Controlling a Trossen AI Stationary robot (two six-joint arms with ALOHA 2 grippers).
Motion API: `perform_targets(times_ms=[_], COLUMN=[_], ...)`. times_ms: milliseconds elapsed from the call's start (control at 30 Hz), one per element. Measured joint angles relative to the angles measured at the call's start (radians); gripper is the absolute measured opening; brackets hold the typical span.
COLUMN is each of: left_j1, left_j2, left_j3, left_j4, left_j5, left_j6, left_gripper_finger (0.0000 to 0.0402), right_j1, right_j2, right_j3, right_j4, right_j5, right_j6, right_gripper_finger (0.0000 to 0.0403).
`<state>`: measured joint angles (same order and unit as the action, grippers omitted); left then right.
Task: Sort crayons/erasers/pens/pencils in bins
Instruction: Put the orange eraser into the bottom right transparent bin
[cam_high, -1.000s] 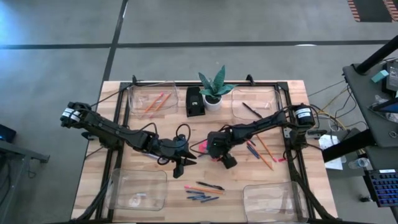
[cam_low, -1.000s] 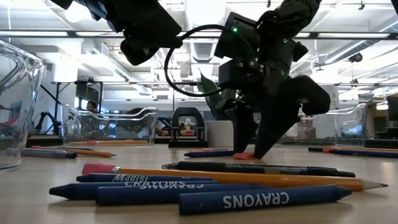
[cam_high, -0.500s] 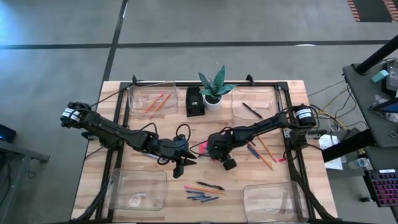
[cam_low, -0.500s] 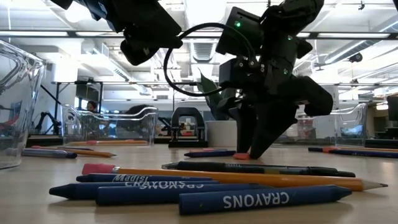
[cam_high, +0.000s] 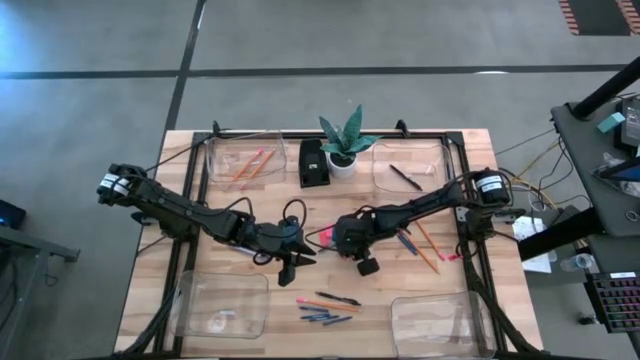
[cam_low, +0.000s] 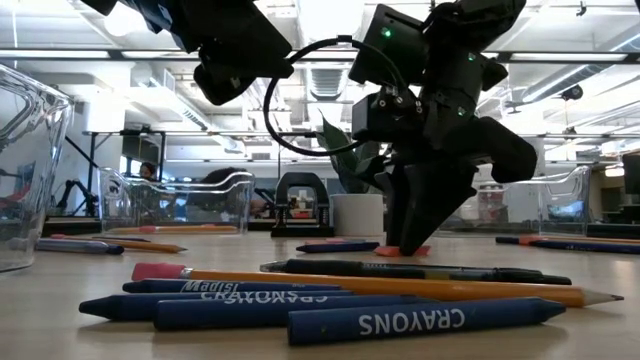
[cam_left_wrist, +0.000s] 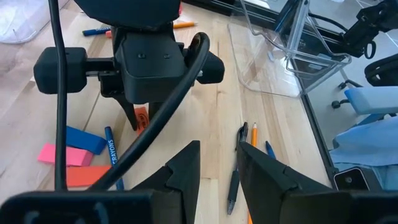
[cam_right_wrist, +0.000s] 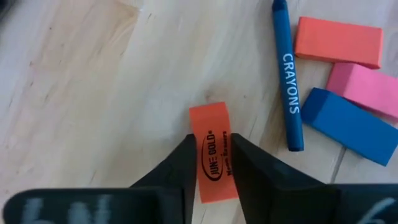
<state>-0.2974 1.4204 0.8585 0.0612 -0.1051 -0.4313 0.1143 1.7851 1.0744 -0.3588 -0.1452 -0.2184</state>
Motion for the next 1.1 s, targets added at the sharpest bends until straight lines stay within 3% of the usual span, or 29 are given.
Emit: perform_targets(times_ms=[200, 333, 700, 867, 1100], left_j1=[0.0, 0.0, 0.0, 0.0, 0.001], left_j2=[0.0, 0.0, 0.0, 0.0, 0.0], left_j3=[0.0, 0.0, 0.0, 0.0, 0.0], left_j4=[-0.001, -0.004, -0.003, -0.003, -0.001], left_j5=[0.0, 0.0, 0.0, 0.0, -0.005], left_j6=[0.0, 0.0, 0.021, 0.065, 0.124], left_gripper_finger=[0.0092, 0.0092, 0.0092, 0.0092, 0.0092], right_j1=[0.0, 0.0, 0.038, 0.145, 0.422], right_j2=[-0.071, -0.123, -0.328, -0.44, -0.573], right_j3=[-0.005, -0.004, -0.002, -0.001, 0.0], right_j4=[-0.033, -0.079, -0.269, -0.358, -0.362], right_j5=[0.011, 0.1, 0.132, 0.131, 0.134], right_j6=[0.003, 0.037, 0.369, 0.598, 0.944], right_gripper_finger=[0.0085, 0.0079, 0.009, 0.0085, 0.0088])
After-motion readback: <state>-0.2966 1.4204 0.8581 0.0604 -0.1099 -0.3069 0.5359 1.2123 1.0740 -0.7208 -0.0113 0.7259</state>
